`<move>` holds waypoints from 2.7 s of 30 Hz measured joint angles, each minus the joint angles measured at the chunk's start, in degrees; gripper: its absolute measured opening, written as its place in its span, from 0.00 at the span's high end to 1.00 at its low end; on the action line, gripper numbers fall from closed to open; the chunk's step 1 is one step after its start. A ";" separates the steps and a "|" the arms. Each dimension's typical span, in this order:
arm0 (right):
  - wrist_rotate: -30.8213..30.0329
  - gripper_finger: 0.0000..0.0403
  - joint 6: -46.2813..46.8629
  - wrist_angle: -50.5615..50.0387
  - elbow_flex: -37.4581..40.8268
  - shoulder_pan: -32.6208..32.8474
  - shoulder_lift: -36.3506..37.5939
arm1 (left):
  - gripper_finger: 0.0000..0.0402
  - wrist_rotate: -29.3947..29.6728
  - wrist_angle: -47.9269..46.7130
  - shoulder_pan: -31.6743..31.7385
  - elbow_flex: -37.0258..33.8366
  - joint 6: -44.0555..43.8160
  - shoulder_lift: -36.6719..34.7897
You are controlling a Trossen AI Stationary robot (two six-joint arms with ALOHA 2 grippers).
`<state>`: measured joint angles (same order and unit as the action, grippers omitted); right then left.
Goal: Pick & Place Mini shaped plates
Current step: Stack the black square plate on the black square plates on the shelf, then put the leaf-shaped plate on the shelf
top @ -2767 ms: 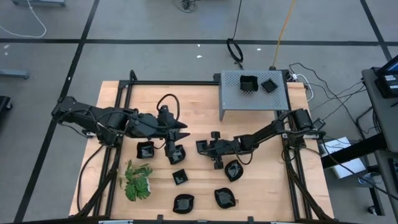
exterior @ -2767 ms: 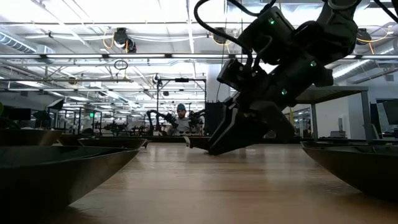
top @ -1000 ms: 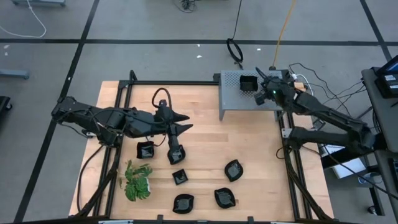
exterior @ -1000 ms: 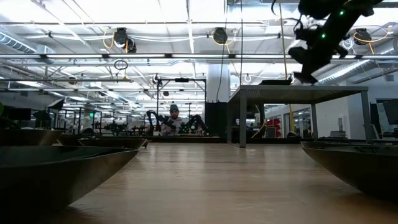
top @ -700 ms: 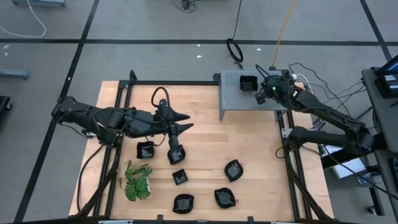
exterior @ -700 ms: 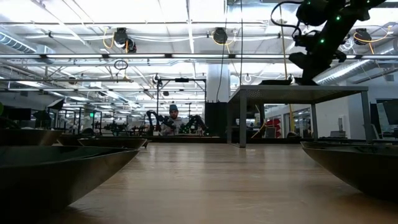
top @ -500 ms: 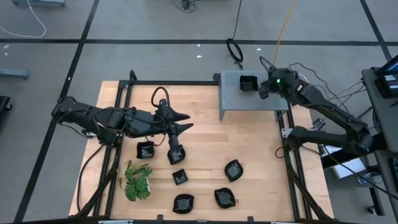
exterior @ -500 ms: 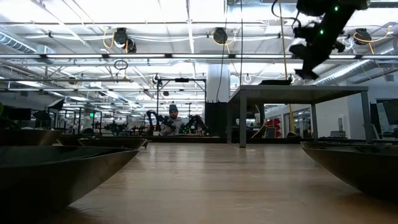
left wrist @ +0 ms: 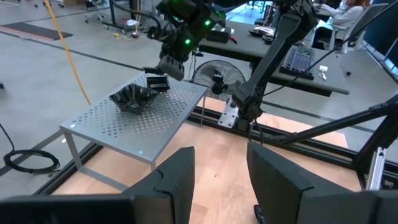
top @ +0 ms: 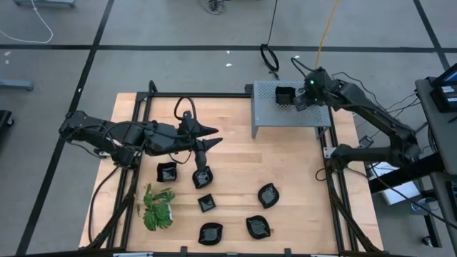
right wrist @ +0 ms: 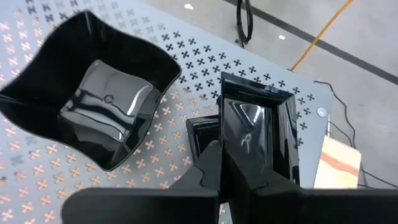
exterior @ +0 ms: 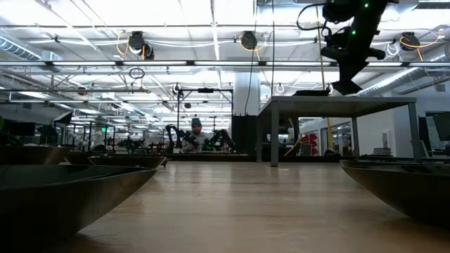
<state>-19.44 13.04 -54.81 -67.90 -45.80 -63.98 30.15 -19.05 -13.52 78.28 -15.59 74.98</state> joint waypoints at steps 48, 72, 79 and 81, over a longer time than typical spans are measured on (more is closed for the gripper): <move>0.15 0.99 -13.21 -2.59 0.00 0.02 -2.72 | 0.63 -0.04 -0.37 0.00 0.00 -1.42 0.00; 6.23 0.71 -16.59 -3.29 0.00 6.64 4.83 | 0.63 -0.19 -0.37 -0.09 0.00 -2.61 0.00; 33.23 0.78 -14.79 -3.16 1.78 19.73 8.20 | 0.63 -0.31 -0.39 -0.07 0.00 -2.58 0.00; 37.76 0.80 -14.75 -2.74 4.04 24.80 8.47 | 0.63 -0.31 -0.42 -0.07 0.00 -2.58 0.00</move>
<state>18.32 -1.71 -57.55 -63.86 -21.00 -55.51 29.84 -19.46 -13.58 78.28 -18.17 74.98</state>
